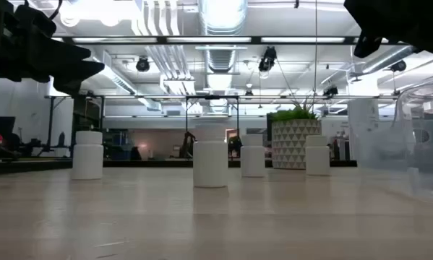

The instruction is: Pick and place pill bottles into a basket

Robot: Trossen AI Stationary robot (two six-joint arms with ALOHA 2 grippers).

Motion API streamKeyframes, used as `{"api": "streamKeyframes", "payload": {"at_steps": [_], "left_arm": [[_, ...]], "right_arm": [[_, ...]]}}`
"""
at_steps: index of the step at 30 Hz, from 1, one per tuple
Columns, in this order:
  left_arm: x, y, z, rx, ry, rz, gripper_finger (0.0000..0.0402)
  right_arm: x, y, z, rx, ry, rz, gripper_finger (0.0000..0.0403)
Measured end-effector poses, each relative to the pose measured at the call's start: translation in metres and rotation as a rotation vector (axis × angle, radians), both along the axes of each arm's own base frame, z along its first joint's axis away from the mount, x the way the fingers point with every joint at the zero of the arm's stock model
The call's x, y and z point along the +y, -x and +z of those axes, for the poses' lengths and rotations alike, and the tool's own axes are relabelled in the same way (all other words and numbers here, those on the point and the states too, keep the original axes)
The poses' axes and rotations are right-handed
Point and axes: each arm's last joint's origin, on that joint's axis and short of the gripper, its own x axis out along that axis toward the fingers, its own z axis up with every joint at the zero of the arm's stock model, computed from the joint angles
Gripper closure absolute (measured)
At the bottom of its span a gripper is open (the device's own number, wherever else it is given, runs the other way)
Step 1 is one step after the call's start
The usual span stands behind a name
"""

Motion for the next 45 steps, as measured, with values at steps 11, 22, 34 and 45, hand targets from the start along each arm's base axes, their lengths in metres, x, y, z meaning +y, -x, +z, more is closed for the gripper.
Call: {"api": "streamKeyframes", "payload": {"at_steps": [11,22,34,45], "left_arm": [[0.0000,0.0000,0.0000,0.000,0.000,0.000,0.0180],[0.0000,0.0000,0.0000,0.000,0.000,0.000,0.0180],[0.0000,0.0000,0.0000,0.000,0.000,0.000,0.0180],[0.0000,0.0000,0.0000,0.000,0.000,0.000,0.0180]], "right_arm": [[0.0000,0.0001,0.0001,-0.001,0.006,-0.002,0.0335],[0.0000,0.0001,0.0001,-0.001,0.003,-0.001,0.0335],[0.0000,0.0000,0.0001,-0.001,-0.005,0.002,0.0335],[0.0000,0.0000,0.0000,0.000,0.006,-0.002,0.0335]]}}
